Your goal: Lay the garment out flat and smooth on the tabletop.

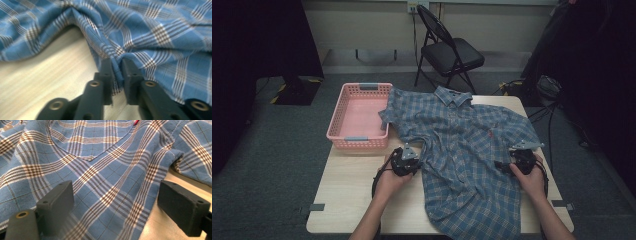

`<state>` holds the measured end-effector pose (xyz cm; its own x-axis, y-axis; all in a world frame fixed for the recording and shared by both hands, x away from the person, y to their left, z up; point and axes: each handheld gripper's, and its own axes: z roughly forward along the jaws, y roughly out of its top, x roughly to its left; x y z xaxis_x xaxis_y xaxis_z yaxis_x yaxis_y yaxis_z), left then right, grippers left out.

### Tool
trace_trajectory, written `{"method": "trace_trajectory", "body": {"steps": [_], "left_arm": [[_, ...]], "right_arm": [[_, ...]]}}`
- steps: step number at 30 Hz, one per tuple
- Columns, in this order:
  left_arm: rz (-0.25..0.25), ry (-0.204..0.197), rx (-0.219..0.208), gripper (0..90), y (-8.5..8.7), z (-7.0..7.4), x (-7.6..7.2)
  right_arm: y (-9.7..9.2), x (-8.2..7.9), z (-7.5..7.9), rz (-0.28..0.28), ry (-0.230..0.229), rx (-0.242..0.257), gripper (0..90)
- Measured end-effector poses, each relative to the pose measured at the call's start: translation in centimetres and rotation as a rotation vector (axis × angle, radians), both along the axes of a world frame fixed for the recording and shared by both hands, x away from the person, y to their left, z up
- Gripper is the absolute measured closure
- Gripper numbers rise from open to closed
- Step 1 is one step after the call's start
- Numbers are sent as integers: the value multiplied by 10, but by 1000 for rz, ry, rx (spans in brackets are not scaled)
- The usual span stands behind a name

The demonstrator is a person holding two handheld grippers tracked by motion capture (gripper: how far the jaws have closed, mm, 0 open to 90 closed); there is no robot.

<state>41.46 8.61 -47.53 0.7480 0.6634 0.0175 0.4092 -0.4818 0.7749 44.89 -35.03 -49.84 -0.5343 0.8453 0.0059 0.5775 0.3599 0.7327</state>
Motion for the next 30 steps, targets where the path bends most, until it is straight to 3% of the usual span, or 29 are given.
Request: {"method": "trace_trajectory", "body": {"steps": [4, 5, 7, 10, 13, 15, 17, 19, 21, 24, 27, 30], "left_arm": [[0, -2, -26, 836, 3, 15, -1], [9, -13, -56, 836, 5, 23, 1], [6, -22, -57, 832, 4, 26, 3], [-14, -26, -73, 833, -12, 32, 16], [-52, -34, -41, 821, -36, 31, 32], [-52, -84, -36, 700, -49, 24, 42], [-55, -76, -16, 655, -57, 14, 49], [-36, -88, -12, 513, -59, 6, 50], [-16, -88, -24, 388, -53, 2, 46], [10, -115, -29, 355, -38, 8, 30], [47, -129, -87, 354, -18, 18, 7], [82, -134, -84, 356, 1, 18, -19]], "right_arm": [[0, 0, 0, -1, 0, 1, 129], [0, 0, 0, -1, 0, 0, 129], [0, 0, 0, -1, 0, 0, 129], [1, 0, 0, -3, 2, 1, 129], [1, 0, 0, -3, 2, 1, 129], [1, 0, 0, -4, 2, 1, 129], [1, 0, 0, -5, 1, 1, 129], [1, 0, 0, -4, 1, 1, 129], [1, 0, 0, -4, 1, 1, 130], [1, 0, 0, -3, 1, 1, 130], [1, 0, 0, -3, 1, 1, 130], [1, 0, 0, -3, 1, 0, 129]]}}
